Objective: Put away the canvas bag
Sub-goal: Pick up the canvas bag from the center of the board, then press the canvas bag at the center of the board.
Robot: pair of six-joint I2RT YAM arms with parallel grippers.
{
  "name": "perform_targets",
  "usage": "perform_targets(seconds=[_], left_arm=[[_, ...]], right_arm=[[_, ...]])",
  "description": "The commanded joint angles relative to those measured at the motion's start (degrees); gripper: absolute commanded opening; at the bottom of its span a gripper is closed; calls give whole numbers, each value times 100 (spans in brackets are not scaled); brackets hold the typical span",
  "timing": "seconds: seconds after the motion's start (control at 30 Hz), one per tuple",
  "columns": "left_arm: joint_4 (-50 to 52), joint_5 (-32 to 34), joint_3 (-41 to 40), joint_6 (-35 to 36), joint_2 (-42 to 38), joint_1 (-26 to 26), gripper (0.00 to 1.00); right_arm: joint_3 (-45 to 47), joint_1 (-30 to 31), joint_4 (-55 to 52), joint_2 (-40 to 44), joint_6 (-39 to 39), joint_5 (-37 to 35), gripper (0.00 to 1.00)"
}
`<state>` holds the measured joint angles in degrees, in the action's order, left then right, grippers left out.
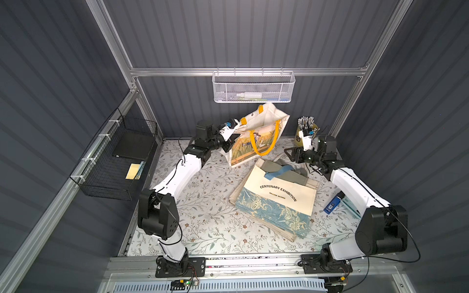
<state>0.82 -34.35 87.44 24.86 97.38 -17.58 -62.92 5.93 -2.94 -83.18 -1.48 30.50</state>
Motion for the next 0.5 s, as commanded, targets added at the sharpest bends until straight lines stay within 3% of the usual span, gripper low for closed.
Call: perform_targets(seconds=[0.0,0.07,0.2,0.27,0.3,0.47], left_arm=[[173,-1092,221,277,-488,90,0],[432,-1539,425,226,-510,218,0],[917,-2194,665,327,-524,395,0],[1053,-2443,657,399,-570,446,0],[1185,-2554,677,483,-588,464,0],[1911,-2925,773,839,-713,593,0]], right_arm=[[447,-184,452,472,748,1208,65],[822,-189,716,845,1352,1628,64],[1324,-189,1159,1513,1556,1156,68],[1378,-189,1034,1660,1755,1063,75],[1365,-187,981,1677,1815,1047,97],[1430,-206,952,1944,1990,1090,99]])
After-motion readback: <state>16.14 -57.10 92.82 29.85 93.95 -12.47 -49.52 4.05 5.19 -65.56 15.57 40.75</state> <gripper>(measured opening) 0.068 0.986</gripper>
